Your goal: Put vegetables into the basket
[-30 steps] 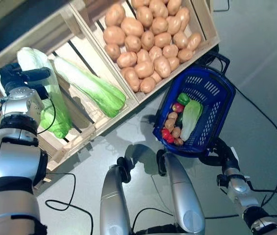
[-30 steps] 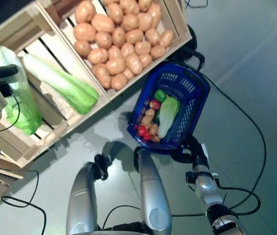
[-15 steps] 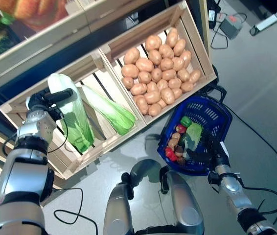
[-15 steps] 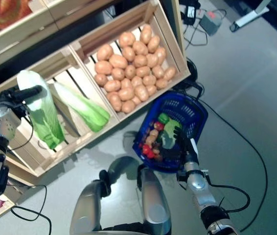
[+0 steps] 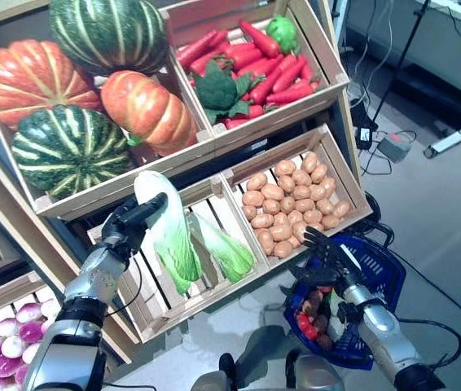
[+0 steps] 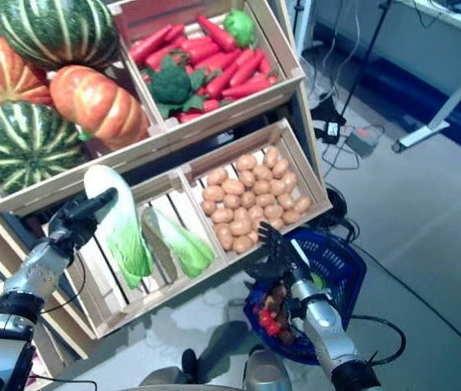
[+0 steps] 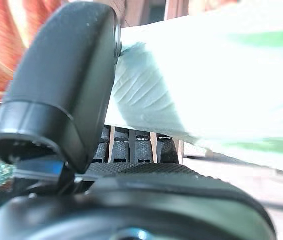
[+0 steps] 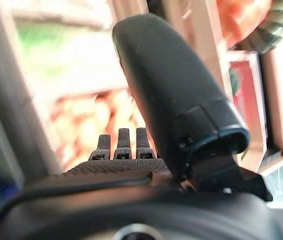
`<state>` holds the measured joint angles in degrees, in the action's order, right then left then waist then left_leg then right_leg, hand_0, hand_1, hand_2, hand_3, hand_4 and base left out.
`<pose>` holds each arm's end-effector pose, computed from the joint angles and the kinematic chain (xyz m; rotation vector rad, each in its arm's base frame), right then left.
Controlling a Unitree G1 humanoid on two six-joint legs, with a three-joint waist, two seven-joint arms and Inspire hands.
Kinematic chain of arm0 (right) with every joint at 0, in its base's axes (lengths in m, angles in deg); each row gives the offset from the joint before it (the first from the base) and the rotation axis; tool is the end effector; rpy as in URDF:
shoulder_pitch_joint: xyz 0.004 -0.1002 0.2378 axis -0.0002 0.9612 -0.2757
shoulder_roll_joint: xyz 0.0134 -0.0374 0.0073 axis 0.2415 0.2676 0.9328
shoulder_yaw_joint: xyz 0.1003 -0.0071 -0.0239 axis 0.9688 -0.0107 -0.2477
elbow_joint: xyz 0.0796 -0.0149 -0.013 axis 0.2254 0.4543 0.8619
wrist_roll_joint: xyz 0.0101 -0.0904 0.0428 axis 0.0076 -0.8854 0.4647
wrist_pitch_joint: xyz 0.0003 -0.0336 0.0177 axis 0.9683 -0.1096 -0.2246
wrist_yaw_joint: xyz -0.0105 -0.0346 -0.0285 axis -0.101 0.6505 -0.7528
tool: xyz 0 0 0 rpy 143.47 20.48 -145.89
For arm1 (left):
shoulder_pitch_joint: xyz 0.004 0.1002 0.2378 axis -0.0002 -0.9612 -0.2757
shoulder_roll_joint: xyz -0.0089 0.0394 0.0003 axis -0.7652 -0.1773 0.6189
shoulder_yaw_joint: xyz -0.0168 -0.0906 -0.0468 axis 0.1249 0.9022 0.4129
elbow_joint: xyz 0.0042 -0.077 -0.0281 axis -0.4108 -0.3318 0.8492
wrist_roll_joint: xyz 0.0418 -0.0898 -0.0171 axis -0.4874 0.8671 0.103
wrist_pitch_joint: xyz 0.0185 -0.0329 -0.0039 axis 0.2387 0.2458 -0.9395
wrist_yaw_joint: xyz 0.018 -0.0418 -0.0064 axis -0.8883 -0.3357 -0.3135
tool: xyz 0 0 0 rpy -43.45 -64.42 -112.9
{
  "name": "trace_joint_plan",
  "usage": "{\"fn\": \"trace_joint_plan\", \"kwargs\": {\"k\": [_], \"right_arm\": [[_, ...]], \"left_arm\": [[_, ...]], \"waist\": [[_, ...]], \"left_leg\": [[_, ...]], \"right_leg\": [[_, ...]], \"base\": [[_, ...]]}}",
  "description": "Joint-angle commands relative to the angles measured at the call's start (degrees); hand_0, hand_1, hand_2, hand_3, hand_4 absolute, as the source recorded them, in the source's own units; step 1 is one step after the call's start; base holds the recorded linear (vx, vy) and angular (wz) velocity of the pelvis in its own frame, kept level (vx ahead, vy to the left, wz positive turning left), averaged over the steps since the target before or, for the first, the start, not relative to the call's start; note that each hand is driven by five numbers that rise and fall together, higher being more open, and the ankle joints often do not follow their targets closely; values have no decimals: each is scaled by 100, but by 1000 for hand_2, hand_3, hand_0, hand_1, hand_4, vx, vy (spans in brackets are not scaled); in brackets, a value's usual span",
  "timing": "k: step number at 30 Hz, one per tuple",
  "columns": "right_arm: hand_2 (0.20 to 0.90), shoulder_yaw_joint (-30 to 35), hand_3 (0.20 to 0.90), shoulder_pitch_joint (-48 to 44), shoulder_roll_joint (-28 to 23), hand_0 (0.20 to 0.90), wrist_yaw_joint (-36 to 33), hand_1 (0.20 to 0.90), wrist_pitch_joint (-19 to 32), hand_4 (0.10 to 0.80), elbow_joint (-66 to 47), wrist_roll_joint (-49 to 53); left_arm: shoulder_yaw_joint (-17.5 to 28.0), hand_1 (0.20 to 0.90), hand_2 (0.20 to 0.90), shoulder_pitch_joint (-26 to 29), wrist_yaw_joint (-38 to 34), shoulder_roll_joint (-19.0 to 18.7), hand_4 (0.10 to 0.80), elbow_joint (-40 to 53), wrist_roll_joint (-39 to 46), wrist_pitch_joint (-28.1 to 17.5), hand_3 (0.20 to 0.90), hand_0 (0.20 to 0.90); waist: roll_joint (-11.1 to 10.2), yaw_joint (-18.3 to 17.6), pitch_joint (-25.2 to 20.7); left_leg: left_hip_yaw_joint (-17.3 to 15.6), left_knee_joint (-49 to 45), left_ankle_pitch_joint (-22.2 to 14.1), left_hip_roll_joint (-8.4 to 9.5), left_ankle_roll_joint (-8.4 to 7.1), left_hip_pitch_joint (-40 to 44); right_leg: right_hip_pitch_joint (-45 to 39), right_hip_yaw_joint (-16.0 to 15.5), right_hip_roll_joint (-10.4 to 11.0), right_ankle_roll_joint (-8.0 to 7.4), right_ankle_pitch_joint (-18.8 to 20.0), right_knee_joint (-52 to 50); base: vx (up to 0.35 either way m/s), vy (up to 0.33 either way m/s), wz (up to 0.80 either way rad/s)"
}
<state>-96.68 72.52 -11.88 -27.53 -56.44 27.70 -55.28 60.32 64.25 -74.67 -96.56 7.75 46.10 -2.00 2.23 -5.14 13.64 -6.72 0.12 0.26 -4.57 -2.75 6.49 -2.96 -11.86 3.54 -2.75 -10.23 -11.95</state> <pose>0.1979 -0.2025 -0.0043 0.1114 0.2195 0.2803 0.2646 0.2885 0.0535 -0.4582 0.2365 0.1770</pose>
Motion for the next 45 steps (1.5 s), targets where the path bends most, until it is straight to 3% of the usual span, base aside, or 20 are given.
{"fn": "trace_joint_plan", "kwargs": {"k": [1, 4, 5, 8, 13, 21, 35, 45], "right_arm": [[900, 338, 900, -320, 38, 900, 757, 900, -425, 800, -344, 1161], [900, 440, 900, -405, 83, 900, 960, 900, -703, 800, -568, 1567], [900, 493, 900, -520, 145, 900, 1222, 900, -1026, 800, -828, 2237], [900, 422, 900, -821, 165, 900, 1395, 900, -1205, 800, -1107, 2381], [900, 188, 900, -1319, -68, 900, 1303, 900, -1514, 800, -1373, 2199], [900, -45, 900, -1491, -162, 900, 1052, 900, -1965, 800, -1446, 1889], [900, -468, 900, -1575, 163, 900, 791, 900, -2354, 800, -1093, 1836], [900, -512, 900, -1738, 384, 900, 637, 900, -2055, 800, -1177, 2062]], "left_arm": [[305, 300, 300, 435, 578, -305, 400, 620, 133, -1318, 300, 300], [196, 300, 300, 414, 754, -229, 400, 811, -209, -1496, 300, 300], [65, 300, 300, 449, 902, -219, 400, 955, -363, -1560, 300, 300], [-133, 300, 300, 569, 1073, -170, 400, 1052, -535, -1843, 300, 300], [-499, 300, 300, 914, 1217, -153, 400, 1289, -721, -1996, 300, 300], [-865, 300, 300, 841, 1039, 206, 400, 2135, -884, -2057, 300, 300], [-1140, 300, 300, 751, 922, 597, 400, 3010, -709, -1941, 300, 300], [-1330, 300, 300, 720, 887, 777, 400, 3292, -817, -1684, 300, 300]], "waist": [[-96, 49, -624], [-100, 75, -701], [-102, 103, -759], [-108, 142, -853], [-180, 180, -974], [-285, 194, -1022], [-366, 305, -1146], [-368, 342, -1145]], "left_leg": [[-229, -105, -645, 486, 295, 172], [-218, 63, -596, 487, 286, 263], [-202, 194, -553, 496, 280, 312], [-179, 404, -489, 503, 279, 379], [-120, 488, -462, 508, 236, 349], [-128, 488, -527, 479, 288, 444], [-91, 488, -558, 474, 303, 447], [-45, 488, -569, 476, 322, 453]], "right_leg": [[-552, -42, 12, 236, 272, 923], [-654, -53, -35, 224, 348, 1118], [-710, -77, -64, 212, 398, 1248], [-775, -101, -101, 191, 468, 1426], [-856, -139, -140, 164, 584, 1679], [-931, -64, -178, 179, 580, 1695], [-940, -188, -144, 116, 599, 1695], [-943, -183, -159, 117, 597, 1695]], "base": [[-2, -44, 8], [-19, -44, 3], [-45, -46, 3], [-57, -36, 0], [-72, -27, -1], [-43, -6, -3], [-2, 0, 0], [0, 0, 0]]}}
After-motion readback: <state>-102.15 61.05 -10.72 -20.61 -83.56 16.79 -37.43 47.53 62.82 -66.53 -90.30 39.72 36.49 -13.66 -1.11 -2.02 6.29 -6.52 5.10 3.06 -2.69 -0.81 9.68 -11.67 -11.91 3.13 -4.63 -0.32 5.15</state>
